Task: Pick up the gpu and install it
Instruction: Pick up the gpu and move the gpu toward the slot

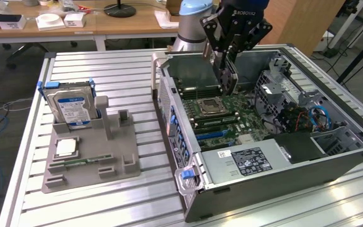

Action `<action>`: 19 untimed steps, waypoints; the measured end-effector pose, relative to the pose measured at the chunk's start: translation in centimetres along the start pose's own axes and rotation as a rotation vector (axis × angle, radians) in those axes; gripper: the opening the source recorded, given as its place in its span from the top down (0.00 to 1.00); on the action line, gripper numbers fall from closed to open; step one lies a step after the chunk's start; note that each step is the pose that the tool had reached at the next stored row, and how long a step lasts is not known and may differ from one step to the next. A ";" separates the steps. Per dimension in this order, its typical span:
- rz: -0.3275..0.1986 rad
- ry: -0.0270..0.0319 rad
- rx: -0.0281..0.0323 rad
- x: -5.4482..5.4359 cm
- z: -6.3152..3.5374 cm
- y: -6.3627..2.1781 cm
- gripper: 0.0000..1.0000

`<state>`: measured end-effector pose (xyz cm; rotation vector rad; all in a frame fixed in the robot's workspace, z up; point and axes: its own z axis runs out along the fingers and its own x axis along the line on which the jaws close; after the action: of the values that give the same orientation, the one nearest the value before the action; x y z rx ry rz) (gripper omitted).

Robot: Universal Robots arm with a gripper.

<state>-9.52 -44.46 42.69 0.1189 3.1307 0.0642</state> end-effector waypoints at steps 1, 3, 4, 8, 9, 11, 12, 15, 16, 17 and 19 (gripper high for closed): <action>0.000 0.0000 0.0000 0.0 0.00 0.00 0.74; 0.000 0.0000 0.0000 -0.1 0.01 0.01 0.74; 0.000 0.0000 0.0000 -0.2 0.01 0.01 0.74; 0.000 0.0000 -0.0001 -0.3 0.03 0.03 0.74; 0.000 0.0000 0.0000 -0.4 0.03 0.03 0.74; 0.000 0.0001 0.0000 -0.5 0.03 0.04 0.74; 0.000 0.0000 0.0000 -0.5 0.03 0.04 0.74; 0.000 0.0000 0.0000 -0.6 0.04 0.05 0.74; 0.000 0.0000 0.0000 -0.7 0.05 0.05 0.74; 0.000 0.0000 0.0000 -0.7 0.05 0.05 0.74; 0.000 0.0000 0.0000 -0.8 0.05 0.06 0.74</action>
<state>-8.72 -44.46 42.64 0.1188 3.1308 0.0643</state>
